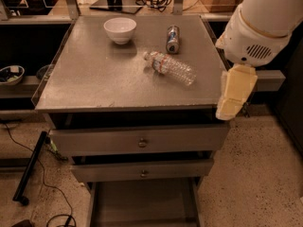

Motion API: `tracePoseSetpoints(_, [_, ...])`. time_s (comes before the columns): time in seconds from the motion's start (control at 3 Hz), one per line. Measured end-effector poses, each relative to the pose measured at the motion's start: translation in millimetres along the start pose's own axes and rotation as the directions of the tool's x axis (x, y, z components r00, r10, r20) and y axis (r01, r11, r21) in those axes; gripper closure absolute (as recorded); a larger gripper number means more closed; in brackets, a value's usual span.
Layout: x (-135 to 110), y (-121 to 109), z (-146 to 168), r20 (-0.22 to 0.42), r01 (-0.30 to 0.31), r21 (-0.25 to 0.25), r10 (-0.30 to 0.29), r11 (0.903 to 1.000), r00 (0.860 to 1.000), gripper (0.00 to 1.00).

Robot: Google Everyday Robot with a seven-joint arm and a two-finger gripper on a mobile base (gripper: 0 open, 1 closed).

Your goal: Place water bottle into bottom drawer

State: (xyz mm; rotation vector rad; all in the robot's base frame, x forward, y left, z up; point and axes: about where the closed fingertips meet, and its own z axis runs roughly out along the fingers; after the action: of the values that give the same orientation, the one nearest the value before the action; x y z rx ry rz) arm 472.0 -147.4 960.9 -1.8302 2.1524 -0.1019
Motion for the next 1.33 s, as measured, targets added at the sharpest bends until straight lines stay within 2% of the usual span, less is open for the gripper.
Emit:
tracePoseSetpoints(0.67, [1.5, -31.6, 11.3, -0.013, -0.024, 0.005, 0.024, 0.9997, 1.0, 0.0])
tracePoseSetpoints(1.0, [-1.8, -65.4, 40.2, -0.019, -0.051, -0.035, 0.051, 0.9981, 0.999, 0.0])
tracePoseSetpoints(1.33, [-2.0, -65.5, 40.3, -0.019, -0.051, -0.035, 0.05, 0.9981, 0.999, 0.0])
